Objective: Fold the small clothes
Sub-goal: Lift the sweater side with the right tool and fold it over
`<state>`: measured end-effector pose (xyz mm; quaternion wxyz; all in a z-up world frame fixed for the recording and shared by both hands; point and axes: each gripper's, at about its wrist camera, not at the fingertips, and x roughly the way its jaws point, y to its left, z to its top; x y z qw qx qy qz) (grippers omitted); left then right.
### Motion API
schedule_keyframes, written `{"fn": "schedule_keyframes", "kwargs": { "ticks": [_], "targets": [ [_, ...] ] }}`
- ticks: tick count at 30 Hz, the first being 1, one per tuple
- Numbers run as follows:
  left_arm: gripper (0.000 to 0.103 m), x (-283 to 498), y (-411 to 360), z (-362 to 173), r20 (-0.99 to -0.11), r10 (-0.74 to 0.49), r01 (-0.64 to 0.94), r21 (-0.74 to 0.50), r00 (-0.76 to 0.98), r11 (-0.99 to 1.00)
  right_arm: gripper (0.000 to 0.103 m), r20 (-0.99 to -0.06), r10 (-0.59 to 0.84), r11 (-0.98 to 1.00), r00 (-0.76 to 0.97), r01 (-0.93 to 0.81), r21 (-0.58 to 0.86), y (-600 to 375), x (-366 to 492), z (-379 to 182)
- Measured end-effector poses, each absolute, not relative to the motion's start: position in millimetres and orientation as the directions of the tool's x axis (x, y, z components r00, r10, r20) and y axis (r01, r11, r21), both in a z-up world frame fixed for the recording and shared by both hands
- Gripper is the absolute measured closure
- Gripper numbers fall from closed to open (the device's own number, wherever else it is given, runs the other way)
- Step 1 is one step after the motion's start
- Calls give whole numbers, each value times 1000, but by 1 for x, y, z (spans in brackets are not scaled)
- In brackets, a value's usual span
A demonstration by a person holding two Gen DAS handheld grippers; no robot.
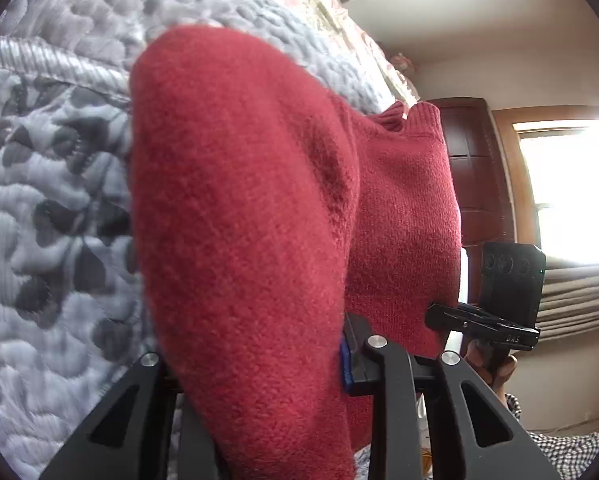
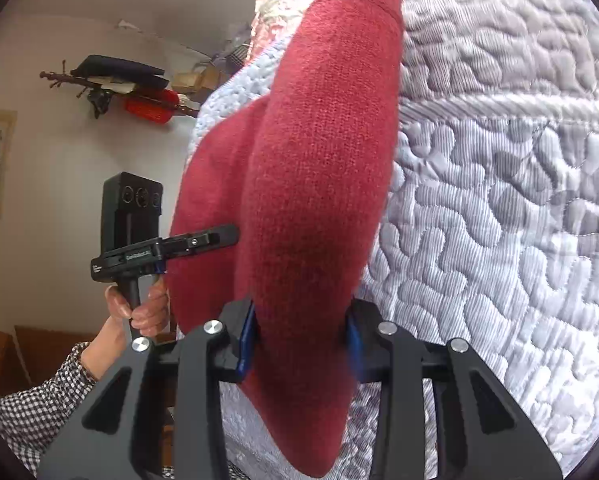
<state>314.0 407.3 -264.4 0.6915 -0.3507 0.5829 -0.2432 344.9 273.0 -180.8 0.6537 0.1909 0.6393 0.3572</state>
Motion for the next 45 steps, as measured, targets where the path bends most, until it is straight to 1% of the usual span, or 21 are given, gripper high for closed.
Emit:
{"fn": "schedule_keyframes", "kwargs": {
  "ticks": [4,8,15,22,25,29,32,34,35,37,38,40,42,45],
  "targets": [
    [75,302,393,-246,-585,-783,-50,-806,212,589,68,-685,728,658,-40,-241,713,253,336,-157],
    [75,293,362,-220,-576,-791,12,-807,209,591,68,-693,721,672,-3,-240,700,218,323,-138],
    [75,284,273,-195,-657,-730,91,-729,189,679,68,-756,653,745,34,-209,634,163,299,-132],
    [74,261,198,-199,-709,-689,97,-683,153,724,68,-786,617,780,36,-158,606,111,271,-151],
    [73,247,177,-208,-742,-647,111,-638,175,762,67,-798,603,793,23,-133,595,96,267,-172],
    [65,242,151,-233,-789,-584,49,-586,193,808,64,-794,608,792,-5,-66,607,77,264,-211],
    [58,240,150,-243,-792,-572,-2,-586,213,811,60,-783,622,783,1,-43,621,76,267,-222],
    [55,241,148,-241,-797,-563,-19,-581,219,814,54,-791,612,790,3,-53,611,74,263,-220],
    [52,239,147,-239,-801,-558,-16,-575,218,818,51,-801,598,800,12,-70,596,79,263,-215],
    [50,232,151,-229,-813,-538,-15,-555,220,832,37,-813,581,811,31,-98,576,75,256,-204],
    [47,226,155,-223,-818,-529,-18,-546,225,838,34,-808,588,806,39,-110,582,71,250,-198],
    [44,214,164,-214,-823,-515,-16,-534,239,845,33,-794,606,792,43,-130,597,68,233,-190],
    [37,196,172,-209,-826,-503,-9,-523,254,853,31,-793,608,789,36,-142,598,63,216,-190],
    [37,173,178,-209,-835,-478,-8,-499,272,867,30,-784,621,778,7,-125,615,63,192,-204]
  ]
}}
